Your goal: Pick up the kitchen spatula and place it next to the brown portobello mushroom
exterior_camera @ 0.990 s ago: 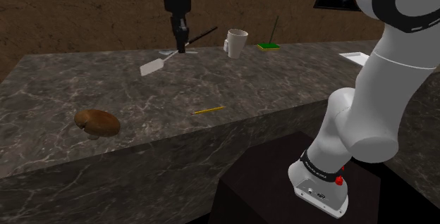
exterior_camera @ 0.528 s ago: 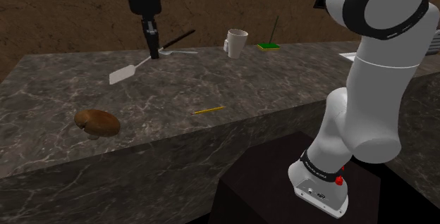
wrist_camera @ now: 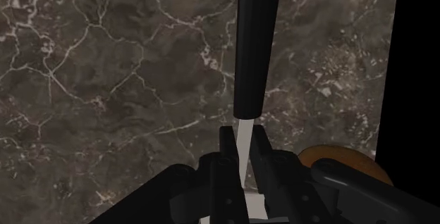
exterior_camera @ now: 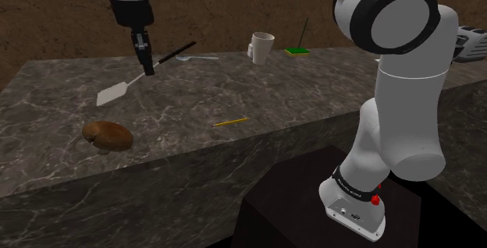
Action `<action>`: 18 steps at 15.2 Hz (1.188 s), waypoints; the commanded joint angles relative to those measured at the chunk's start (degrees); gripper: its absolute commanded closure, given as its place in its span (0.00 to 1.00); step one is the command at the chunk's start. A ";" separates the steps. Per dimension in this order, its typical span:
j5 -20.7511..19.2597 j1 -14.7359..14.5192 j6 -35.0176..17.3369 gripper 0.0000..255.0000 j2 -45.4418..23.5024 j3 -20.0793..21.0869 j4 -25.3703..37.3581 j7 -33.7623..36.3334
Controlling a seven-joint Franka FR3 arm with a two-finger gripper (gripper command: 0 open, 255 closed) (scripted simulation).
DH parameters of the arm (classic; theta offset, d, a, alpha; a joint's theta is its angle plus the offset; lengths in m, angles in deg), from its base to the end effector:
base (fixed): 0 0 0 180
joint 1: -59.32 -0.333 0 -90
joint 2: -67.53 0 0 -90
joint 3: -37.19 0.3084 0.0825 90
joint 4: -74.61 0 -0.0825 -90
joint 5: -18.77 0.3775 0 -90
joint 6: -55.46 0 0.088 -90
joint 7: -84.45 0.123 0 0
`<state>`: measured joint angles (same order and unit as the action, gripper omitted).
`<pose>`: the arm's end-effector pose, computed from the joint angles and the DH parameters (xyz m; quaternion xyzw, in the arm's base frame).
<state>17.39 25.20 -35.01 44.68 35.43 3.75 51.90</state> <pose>0.5560 0.3533 0.5155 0.8425 0.5376 -0.0282 0.0180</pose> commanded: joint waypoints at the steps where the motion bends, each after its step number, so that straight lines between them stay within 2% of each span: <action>1: -0.02 -0.04 -2.02 1.00 0.56 0.01 -2.55 0.10; 18: -0.08 -0.06 -15.12 1.00 0.52 0.04 -15.61 0.48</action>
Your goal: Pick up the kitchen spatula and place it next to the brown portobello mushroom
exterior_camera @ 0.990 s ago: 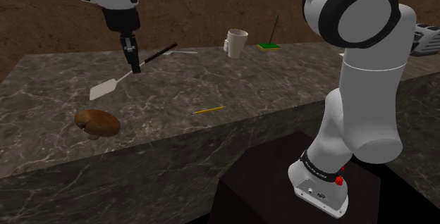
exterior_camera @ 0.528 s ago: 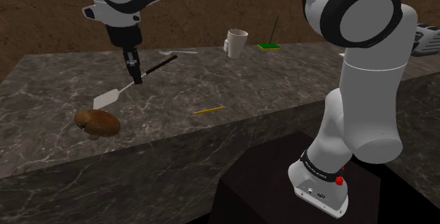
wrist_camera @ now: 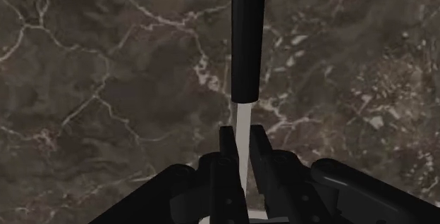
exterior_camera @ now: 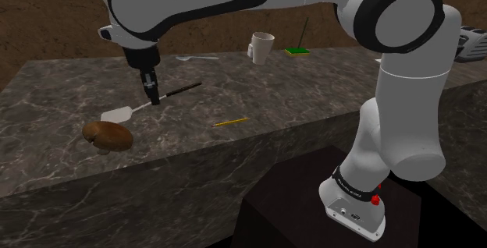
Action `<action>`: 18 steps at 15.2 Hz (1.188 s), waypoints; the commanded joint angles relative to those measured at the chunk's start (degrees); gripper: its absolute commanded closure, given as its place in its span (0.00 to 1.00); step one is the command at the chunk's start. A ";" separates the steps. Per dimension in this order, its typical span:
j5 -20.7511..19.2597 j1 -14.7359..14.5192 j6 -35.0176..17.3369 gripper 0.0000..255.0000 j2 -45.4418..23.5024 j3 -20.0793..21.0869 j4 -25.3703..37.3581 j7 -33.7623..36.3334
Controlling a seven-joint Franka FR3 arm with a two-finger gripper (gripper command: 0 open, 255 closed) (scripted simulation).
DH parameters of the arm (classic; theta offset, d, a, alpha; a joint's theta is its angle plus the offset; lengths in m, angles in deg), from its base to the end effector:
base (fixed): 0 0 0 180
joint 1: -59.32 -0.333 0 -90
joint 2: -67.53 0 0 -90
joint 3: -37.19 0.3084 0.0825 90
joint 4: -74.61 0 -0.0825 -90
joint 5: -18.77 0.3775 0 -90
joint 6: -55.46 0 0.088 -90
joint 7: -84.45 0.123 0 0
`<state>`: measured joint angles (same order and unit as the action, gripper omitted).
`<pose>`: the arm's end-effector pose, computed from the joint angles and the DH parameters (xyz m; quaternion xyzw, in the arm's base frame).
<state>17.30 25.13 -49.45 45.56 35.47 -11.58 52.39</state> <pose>0.5545 0.3528 0.4212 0.8427 0.5374 -0.0282 0.0180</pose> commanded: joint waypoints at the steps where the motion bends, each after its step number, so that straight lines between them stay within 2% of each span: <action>1: 0.00 0.01 -1.39 1.00 -0.50 0.00 -0.86 0.02; 4: 0.00 0.02 -3.01 1.00 -0.84 0.01 -2.14 0.06; 11: 0.00 0.02 -3.00 1.00 -0.84 0.00 -2.13 0.06; 12: 0.00 0.02 -3.00 0.00 -0.84 0.00 -2.13 0.06; 17: 0.00 0.02 -3.00 0.00 -0.84 0.00 -2.13 0.06; 18: 0.00 -0.01 -1.18 0.00 -0.62 0.02 -0.53 0.06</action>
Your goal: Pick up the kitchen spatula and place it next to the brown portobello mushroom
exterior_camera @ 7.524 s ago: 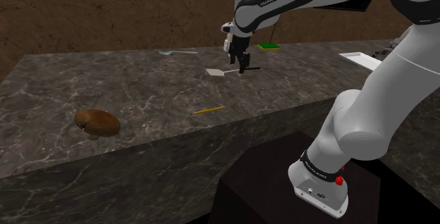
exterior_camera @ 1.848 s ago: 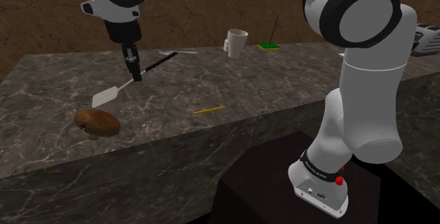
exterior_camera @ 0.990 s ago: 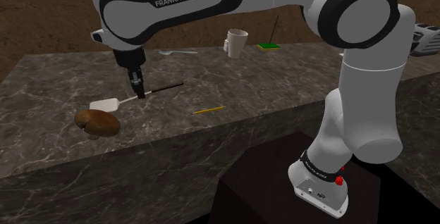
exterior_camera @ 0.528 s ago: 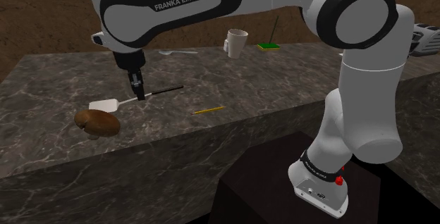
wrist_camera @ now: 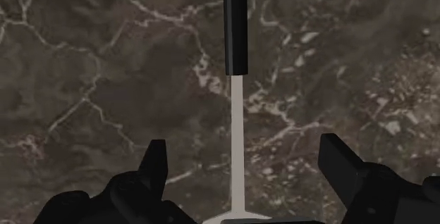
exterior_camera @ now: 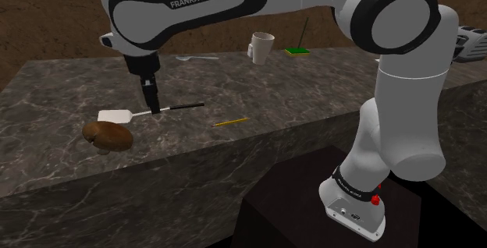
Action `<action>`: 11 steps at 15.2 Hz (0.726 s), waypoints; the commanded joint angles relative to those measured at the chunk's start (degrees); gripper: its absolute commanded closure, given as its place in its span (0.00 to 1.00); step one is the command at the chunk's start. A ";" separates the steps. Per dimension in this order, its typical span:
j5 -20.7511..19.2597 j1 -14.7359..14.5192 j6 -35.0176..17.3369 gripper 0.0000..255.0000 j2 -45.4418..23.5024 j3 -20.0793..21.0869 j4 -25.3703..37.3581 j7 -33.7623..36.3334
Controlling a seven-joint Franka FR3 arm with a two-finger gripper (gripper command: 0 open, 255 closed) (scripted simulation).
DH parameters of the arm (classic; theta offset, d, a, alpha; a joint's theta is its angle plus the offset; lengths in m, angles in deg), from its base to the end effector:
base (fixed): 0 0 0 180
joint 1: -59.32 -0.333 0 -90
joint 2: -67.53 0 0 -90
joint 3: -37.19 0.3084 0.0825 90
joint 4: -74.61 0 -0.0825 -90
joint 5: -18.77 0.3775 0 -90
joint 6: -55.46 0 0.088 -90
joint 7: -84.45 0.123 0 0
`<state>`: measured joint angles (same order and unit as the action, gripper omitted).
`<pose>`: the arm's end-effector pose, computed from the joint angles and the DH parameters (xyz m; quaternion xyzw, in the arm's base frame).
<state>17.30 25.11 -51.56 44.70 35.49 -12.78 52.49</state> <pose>0.5561 0.3544 0.4046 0.8427 0.5374 -0.0278 0.0181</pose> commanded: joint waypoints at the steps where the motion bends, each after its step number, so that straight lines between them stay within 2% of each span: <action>1: 0.01 -0.02 2.79 0.00 0.39 0.00 2.39 -0.06; 3: 0.03 -0.06 6.22 0.00 0.42 0.02 5.78 -0.08; 11: 0.03 -0.06 6.22 0.00 0.42 0.02 5.78 -0.08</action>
